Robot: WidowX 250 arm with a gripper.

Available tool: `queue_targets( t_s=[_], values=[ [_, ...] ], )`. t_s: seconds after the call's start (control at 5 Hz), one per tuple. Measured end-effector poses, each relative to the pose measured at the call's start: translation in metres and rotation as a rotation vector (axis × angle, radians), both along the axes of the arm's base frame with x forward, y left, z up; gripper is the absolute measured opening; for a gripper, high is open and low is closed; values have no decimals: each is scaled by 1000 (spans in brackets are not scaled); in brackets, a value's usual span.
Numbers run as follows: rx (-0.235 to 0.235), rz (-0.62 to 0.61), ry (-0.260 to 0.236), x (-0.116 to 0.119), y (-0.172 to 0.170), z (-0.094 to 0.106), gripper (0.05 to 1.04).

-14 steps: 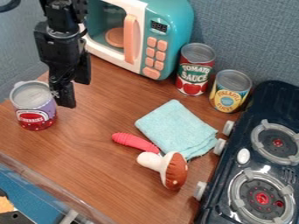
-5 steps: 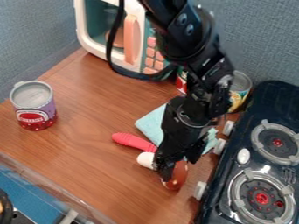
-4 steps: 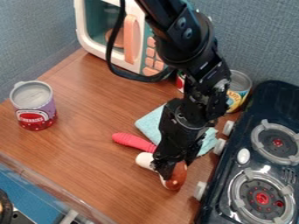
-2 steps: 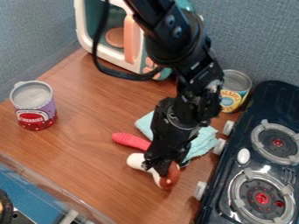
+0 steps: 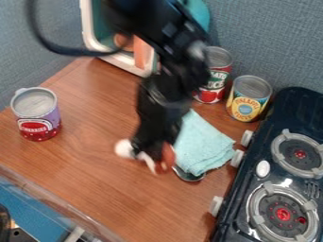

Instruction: Move the white object to the left side of the table

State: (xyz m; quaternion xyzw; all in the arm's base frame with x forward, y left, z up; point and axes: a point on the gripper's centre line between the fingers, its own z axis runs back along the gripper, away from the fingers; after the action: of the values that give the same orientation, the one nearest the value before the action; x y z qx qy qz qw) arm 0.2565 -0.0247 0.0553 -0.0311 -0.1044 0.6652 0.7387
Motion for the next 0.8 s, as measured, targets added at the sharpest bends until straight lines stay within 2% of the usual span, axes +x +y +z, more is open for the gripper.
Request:
queue_targets(
  t_s=[0.2,0.4,0.6,0.8],
  values=[
    [-76,237,-97,5,33,12,360],
    [-115,481,-107,13,52,14,360],
    [-157,752,-91,27,83,1,360],
    [-180,969,-60,38,111,-16,360]
  ],
)
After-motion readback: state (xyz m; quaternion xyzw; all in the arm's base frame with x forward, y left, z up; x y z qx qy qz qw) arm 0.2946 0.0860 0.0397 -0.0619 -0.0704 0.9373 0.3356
